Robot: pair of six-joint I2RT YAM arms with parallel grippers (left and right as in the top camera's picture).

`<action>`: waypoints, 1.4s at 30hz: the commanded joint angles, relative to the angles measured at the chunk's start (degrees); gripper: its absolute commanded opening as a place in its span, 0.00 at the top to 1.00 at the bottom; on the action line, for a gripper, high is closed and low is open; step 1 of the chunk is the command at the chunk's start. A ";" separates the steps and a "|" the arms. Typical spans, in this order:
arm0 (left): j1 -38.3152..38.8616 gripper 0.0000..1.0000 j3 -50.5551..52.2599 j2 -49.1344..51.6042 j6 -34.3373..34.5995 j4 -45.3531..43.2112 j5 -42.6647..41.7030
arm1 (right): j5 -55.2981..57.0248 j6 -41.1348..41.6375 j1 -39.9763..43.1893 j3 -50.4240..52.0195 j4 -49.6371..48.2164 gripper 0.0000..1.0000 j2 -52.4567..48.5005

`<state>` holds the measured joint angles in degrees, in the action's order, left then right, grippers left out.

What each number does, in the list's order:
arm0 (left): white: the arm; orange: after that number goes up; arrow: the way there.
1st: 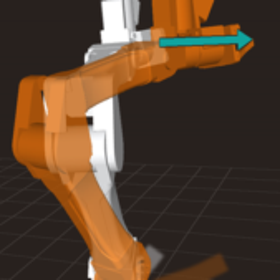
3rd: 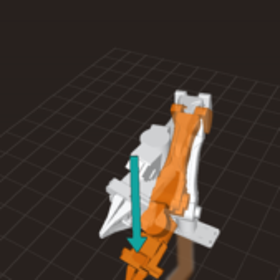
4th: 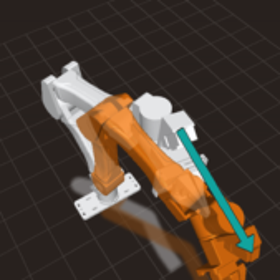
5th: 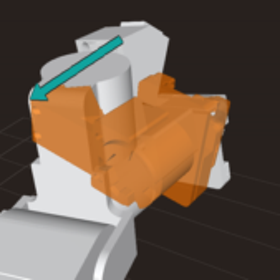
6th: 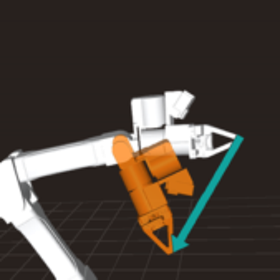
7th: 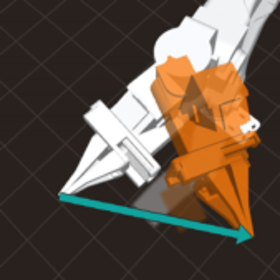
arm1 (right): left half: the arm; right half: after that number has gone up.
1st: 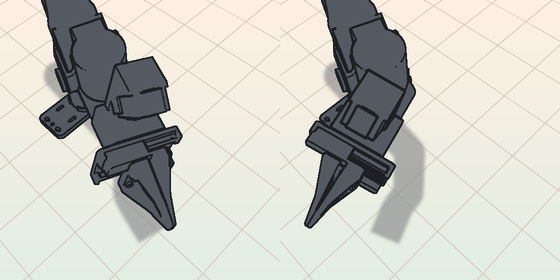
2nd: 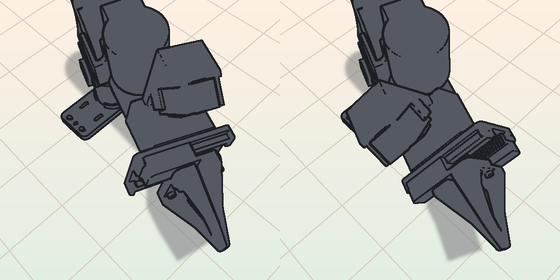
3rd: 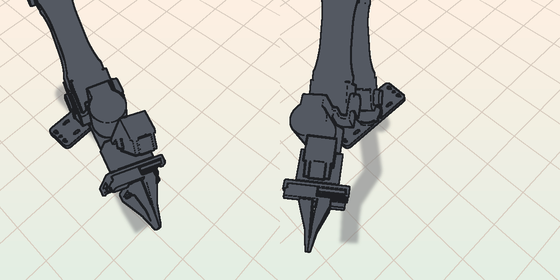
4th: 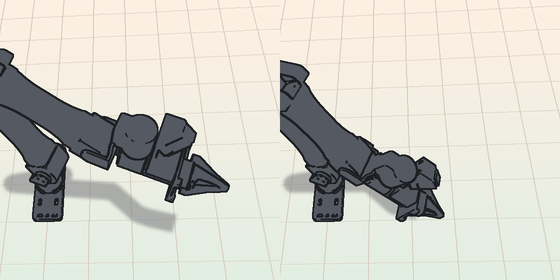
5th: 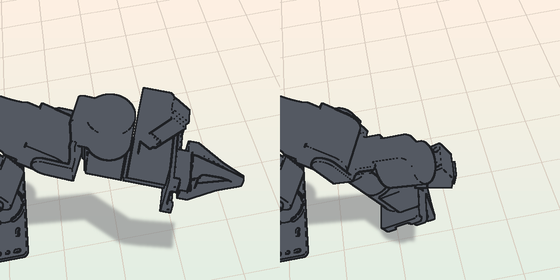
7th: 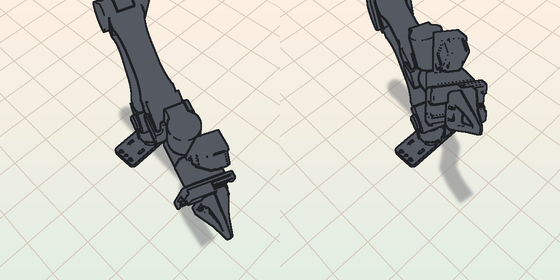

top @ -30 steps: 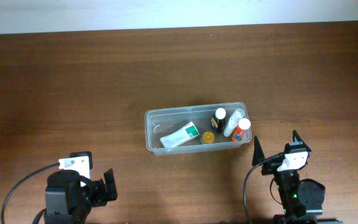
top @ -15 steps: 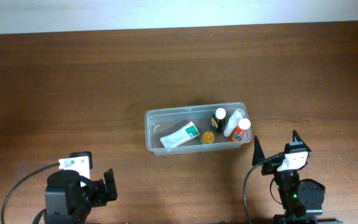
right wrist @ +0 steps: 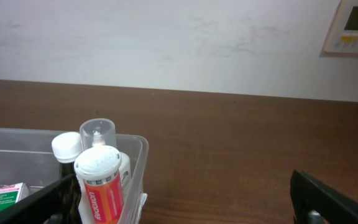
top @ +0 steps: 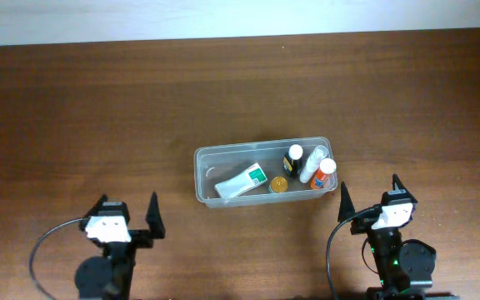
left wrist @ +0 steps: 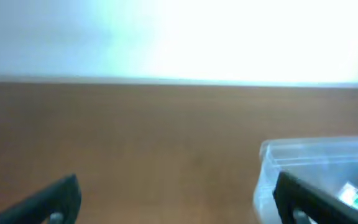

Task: Pack container

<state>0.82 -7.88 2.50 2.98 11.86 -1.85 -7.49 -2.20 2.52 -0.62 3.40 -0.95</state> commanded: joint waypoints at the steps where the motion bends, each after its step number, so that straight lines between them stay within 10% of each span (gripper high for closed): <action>1: -0.24 0.01 7.56 -2.21 -2.64 -10.71 -3.19 | -0.72 -0.39 -0.26 0.31 0.24 0.02 0.44; 42: -0.24 0.01 7.04 -2.05 -2.62 -6.91 -1.81 | -0.72 -0.39 -0.26 0.31 0.26 0.02 0.44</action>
<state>0.82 -0.97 0.95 1.28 4.64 -2.87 -7.49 -2.20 2.52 -0.62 3.40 -0.95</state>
